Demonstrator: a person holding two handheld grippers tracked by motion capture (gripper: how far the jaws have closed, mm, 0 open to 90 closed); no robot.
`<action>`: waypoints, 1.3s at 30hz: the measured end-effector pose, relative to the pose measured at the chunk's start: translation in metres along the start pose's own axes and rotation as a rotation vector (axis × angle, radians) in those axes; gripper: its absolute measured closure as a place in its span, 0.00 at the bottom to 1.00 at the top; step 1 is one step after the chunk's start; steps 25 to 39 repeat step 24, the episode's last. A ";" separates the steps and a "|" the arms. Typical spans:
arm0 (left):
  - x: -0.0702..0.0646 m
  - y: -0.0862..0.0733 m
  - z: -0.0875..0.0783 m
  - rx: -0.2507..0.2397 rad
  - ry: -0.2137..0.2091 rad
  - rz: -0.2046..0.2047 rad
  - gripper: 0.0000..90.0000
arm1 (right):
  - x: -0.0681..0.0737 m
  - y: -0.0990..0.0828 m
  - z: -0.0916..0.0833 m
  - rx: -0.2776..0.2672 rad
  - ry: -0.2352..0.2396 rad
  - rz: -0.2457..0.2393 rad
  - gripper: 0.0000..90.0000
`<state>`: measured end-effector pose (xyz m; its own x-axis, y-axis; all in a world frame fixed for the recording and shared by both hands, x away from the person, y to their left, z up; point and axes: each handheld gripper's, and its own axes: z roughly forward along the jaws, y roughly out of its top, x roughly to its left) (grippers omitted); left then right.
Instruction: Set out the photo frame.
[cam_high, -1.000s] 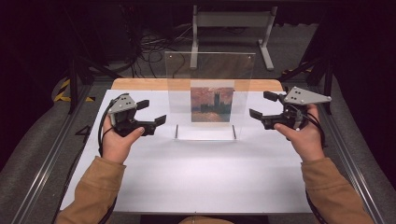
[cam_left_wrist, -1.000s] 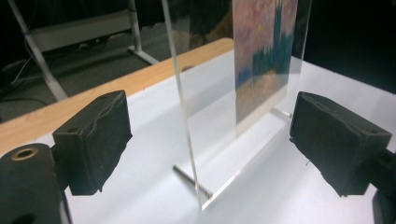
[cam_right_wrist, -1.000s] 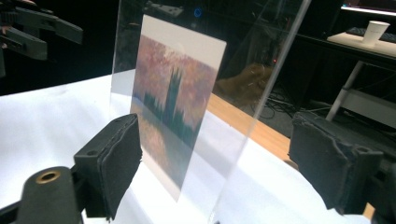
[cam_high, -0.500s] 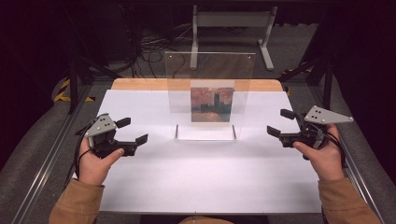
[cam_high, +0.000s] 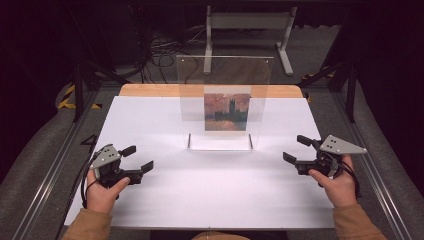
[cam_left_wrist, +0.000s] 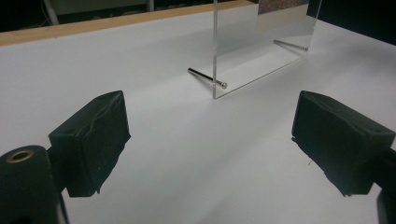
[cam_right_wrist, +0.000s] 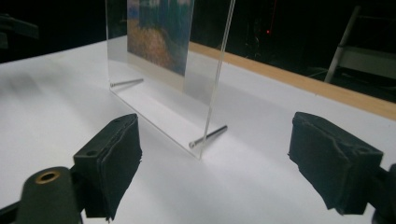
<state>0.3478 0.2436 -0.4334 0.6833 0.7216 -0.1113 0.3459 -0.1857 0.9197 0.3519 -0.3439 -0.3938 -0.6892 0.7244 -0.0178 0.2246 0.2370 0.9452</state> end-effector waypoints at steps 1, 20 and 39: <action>0.000 -0.003 0.001 -0.004 0.003 0.008 0.12 | 0.000 -0.005 0.002 0.007 -0.002 -0.003 0.19; -0.007 -0.025 0.027 0.035 0.021 0.026 0.10 | -0.004 -0.053 0.025 0.063 -0.010 0.054 0.19; -0.008 -0.025 0.025 0.052 0.016 0.016 0.10 | -0.004 -0.052 0.026 0.070 -0.011 0.054 0.19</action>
